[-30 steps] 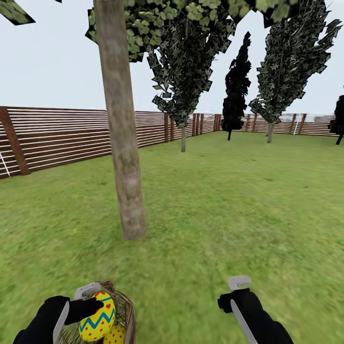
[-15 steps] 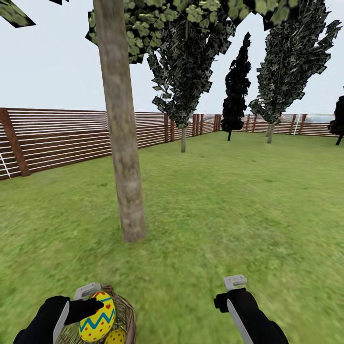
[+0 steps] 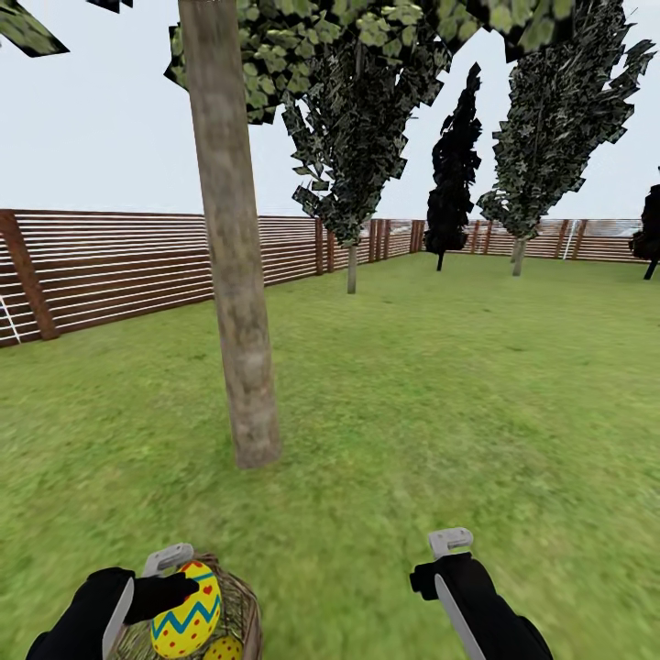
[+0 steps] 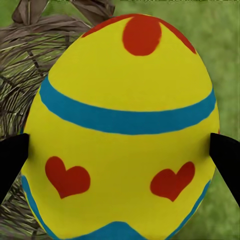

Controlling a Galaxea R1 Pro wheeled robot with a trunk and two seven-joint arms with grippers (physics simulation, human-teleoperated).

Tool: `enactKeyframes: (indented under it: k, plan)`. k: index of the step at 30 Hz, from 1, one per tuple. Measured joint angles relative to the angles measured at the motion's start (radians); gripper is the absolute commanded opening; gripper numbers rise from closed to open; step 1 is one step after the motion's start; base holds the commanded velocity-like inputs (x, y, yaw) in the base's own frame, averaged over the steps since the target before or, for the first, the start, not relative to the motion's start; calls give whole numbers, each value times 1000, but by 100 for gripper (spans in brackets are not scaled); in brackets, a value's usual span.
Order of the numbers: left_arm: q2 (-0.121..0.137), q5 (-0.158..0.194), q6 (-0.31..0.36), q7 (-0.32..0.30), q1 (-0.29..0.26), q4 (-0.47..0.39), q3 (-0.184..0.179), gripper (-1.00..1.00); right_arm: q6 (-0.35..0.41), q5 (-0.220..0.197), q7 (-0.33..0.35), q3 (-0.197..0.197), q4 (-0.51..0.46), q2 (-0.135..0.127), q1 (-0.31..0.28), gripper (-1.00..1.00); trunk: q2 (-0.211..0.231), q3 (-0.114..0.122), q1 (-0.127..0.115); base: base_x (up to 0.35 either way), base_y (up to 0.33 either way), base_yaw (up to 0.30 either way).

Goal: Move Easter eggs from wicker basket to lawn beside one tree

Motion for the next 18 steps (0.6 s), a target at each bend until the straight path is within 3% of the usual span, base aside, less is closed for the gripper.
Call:
enactKeyframes:
  k: [6, 18]
  plan:
    - [-1, 3, -14, 4, -1, -3, 3, -100, 0, 0, 0, 0, 0, 0, 0, 100, 0, 0, 0, -1, 52, 0]
    - [-1, 5, -11, 1, 0, -2, 4, -100, 0, 0, 0, 2, 8, 1, 0, 100, 0, 0, 0, -177, 284, 0]
